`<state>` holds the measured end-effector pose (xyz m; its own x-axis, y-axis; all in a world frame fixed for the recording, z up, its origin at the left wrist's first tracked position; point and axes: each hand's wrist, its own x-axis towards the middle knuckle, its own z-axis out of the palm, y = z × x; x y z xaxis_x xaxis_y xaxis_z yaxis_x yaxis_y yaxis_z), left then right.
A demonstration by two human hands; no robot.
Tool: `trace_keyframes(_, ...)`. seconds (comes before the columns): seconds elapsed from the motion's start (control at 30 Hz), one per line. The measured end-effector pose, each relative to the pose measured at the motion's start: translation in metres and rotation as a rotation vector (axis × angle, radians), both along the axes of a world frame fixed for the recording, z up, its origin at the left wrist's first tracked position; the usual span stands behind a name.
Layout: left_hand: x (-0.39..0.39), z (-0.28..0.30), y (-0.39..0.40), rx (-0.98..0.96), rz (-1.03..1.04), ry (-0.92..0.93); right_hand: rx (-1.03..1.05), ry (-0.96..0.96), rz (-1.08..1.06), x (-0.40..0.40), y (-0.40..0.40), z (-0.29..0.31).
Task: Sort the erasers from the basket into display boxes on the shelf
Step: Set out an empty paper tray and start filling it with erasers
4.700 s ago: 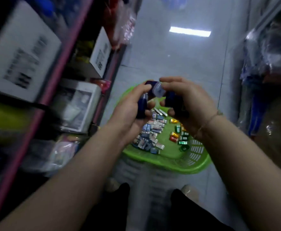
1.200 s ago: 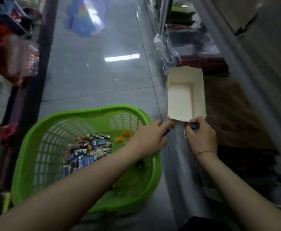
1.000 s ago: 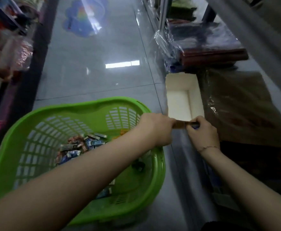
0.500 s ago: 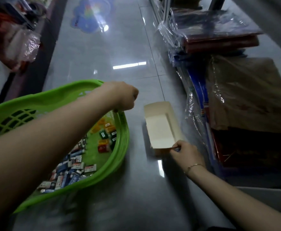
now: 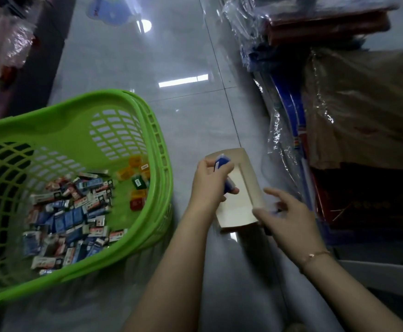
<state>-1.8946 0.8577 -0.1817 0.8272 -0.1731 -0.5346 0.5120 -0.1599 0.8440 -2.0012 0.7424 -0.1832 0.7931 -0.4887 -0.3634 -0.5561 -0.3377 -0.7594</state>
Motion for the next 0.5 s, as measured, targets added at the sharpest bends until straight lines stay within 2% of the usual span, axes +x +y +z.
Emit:
trace_keyframes(0.1, -0.003, -0.006, 0.009, -0.159, 0.065, -0.018, 0.511, -0.122, -0.155, 0.026, -0.009, 0.006)
trace_keyframes(0.2, -0.009, -0.008, 0.011, -0.310, 0.040, -0.007, 0.791, -0.104, -0.154, 0.049, -0.016, 0.001)
trace_keyframes(0.37, -0.011, -0.021, 0.016, -0.336, -0.009, -0.048, 0.984, -0.115, -0.090, 0.059, -0.027, -0.016)
trace_keyframes(0.5, -0.007, -0.030, 0.016, -0.355, -0.009, -0.064, 0.806, -0.095, 0.013, 0.069, -0.031, -0.020)
